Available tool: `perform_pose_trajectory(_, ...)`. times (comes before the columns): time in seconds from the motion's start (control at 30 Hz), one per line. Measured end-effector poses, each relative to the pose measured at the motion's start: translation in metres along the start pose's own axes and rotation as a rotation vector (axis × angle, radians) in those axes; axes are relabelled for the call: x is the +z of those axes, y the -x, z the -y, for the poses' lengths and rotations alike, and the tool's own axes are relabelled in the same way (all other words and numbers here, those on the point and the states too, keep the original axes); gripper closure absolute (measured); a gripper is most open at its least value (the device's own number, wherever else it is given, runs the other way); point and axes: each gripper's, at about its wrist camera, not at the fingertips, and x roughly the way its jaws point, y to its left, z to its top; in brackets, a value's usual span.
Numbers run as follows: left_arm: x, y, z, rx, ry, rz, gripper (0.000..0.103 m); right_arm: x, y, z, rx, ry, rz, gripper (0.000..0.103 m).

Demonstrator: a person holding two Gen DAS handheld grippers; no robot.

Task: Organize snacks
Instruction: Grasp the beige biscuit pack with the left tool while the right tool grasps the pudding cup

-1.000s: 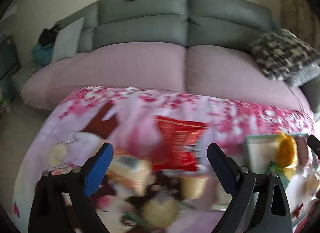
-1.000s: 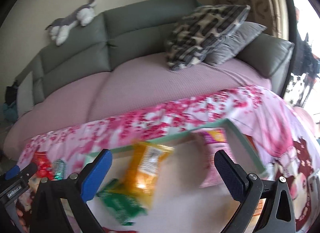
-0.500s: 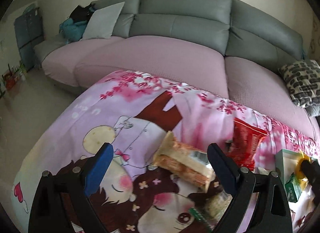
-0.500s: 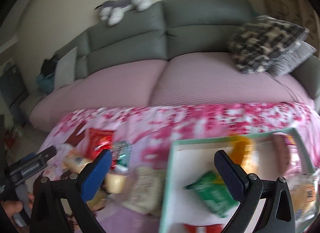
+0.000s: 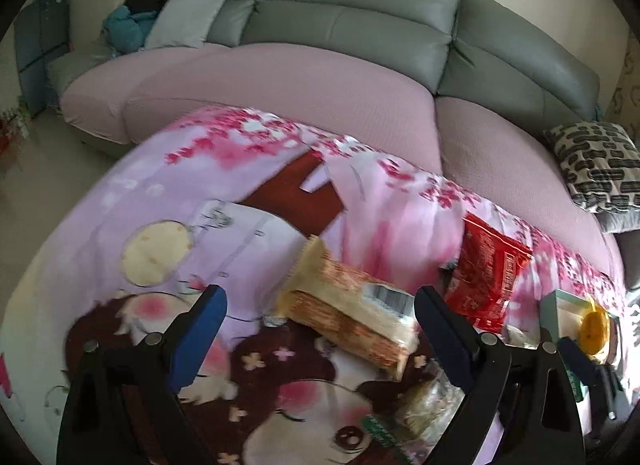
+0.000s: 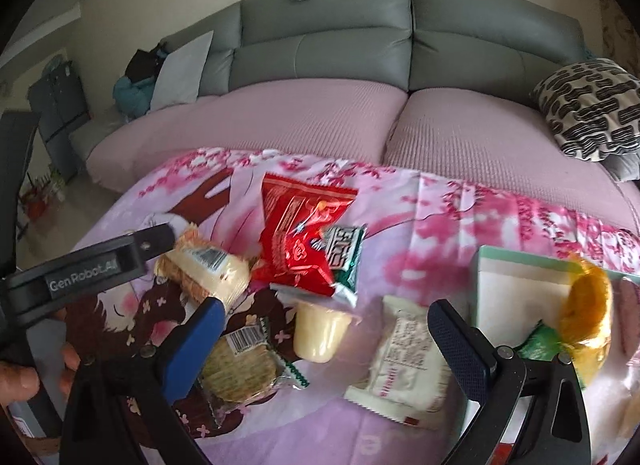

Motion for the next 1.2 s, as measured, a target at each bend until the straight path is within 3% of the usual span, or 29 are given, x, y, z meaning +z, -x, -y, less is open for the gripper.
perform_pose_trajectory(0.17,-0.004,-0.02,0.01,-0.045,0.0,-0.055,0.008,-0.004,-0.011,-0.004,-0.008,0.012,-0.024,0.014)
perform_pose_trajectory(0.3,-0.006,-0.034,0.006,-0.051,0.057,-0.078,0.008,-0.007,-0.02,-0.004,-0.003,0.013,-0.049,0.023)
perform_pose_trajectory(0.63,-0.009,-0.038,0.01,-0.028,0.069,-0.039,0.008,-0.012,-0.034,-0.002,0.004,0.003,-0.088,0.041)
perform_pose_trajectory(1.2,-0.008,-0.035,-0.003,0.002,0.096,-0.052,0.008,-0.012,-0.038,0.0,0.016,-0.004,-0.097,0.044)
